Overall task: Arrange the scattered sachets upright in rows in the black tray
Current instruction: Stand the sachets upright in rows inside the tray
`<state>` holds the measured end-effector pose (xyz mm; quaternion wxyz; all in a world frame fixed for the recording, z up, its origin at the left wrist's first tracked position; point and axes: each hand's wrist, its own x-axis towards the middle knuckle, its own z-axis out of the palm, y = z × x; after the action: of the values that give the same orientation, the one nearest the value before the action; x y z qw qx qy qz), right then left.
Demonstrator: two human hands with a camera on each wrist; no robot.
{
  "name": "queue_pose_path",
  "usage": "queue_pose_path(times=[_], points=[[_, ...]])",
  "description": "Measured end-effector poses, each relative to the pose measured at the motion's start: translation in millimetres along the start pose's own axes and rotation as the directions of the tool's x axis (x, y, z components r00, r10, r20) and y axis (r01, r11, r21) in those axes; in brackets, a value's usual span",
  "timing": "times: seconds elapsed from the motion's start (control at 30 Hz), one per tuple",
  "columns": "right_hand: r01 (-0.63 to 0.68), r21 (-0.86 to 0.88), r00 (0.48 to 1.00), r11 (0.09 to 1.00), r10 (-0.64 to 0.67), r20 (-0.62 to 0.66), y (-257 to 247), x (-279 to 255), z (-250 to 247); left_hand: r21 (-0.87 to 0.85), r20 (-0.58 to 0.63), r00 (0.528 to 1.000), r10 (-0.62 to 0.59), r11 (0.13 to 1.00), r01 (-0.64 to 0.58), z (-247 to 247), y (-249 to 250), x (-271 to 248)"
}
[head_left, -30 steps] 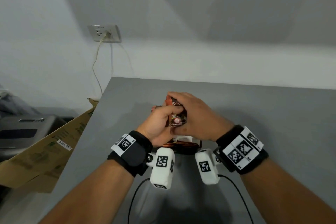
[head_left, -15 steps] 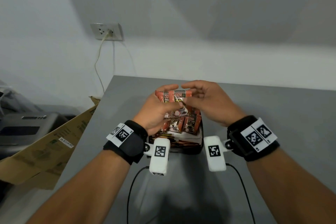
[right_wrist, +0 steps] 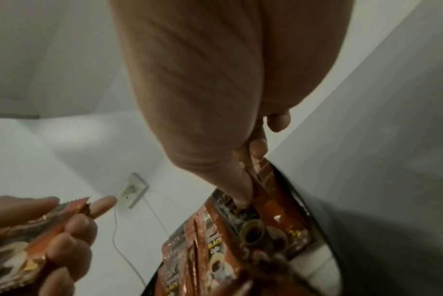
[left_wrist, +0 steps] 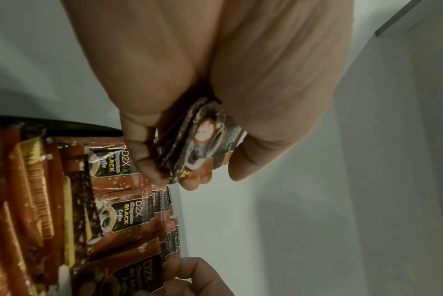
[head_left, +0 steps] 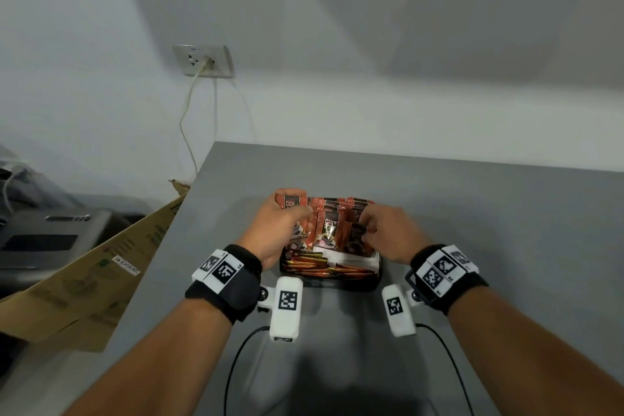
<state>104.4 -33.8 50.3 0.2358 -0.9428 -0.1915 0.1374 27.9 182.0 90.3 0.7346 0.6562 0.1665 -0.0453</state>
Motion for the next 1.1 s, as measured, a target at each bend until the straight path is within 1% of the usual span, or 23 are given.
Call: queue_pose_path(times=[0.07, 0.2, 0.3, 0.47, 0.6, 0.73, 0.8, 0.87, 0.97, 1.03, 1.07, 1.1], points=[[0.009, -0.044, 1.0, 0.999, -0.009, -0.001, 3, 3, 4, 0.045, 0.031, 0.999, 0.015, 0.999, -0.016, 0, 1, -3], [0.048, -0.157, 0.998, 0.986, -0.054, -0.035, 5, 6, 8, 0.11, 0.052, 0.998, 0.032, 0.993, -0.037, -1, 2, -7], [0.07, -0.189, 0.993, 0.98, -0.086, -0.08, 6, 6, 10, 0.13, 0.059, 0.998, 0.033, 0.991, -0.04, 0, 1, -8], [0.135, -0.249, 0.98, 0.959, -0.166, -0.108, 6, 7, 14, 0.16, 0.079, 0.997, 0.02, 0.986, -0.033, 2, -1, -8], [0.132, -0.29, 0.975, 0.948, -0.177, -0.134, 5, 6, 18, 0.175, 0.075, 0.997, -0.011, 0.985, -0.002, 1, -3, -7], [0.128, -0.269, 0.973, 0.955, -0.173, -0.151, 7, 6, 21, 0.1, 0.038, 0.997, -0.072, 0.993, 0.068, 0, -6, -7], [0.131, -0.258, 0.975, 0.957, -0.171, -0.141, 8, 6, 21, 0.009, 0.016, 0.994, -0.108, 0.994, 0.108, 0, -8, -5], [0.123, -0.229, 0.979, 0.966, -0.156, -0.133, 10, 5, 20, -0.049, 0.028, 0.994, -0.109, 0.993, 0.111, 1, -6, -5], [0.097, -0.135, 0.976, 0.986, -0.121, -0.182, 9, 4, 14, 0.024, 0.032, 0.996, -0.086, 0.996, 0.085, 1, -6, -5], [0.099, 0.029, 0.967, 0.995, -0.089, -0.238, 1, 1, 4, 0.044, 0.055, 0.997, -0.059, 0.997, 0.056, 1, -8, -3], [0.107, 0.139, 0.969, 0.985, -0.071, -0.237, -8, -1, -3, 0.055, 0.072, 0.997, -0.034, 0.998, 0.03, 2, -8, -2], [0.119, 0.251, 0.977, 0.961, -0.068, -0.204, -18, -4, -10, 0.073, 0.084, 0.996, -0.008, 0.997, 0.002, 4, -8, 0]])
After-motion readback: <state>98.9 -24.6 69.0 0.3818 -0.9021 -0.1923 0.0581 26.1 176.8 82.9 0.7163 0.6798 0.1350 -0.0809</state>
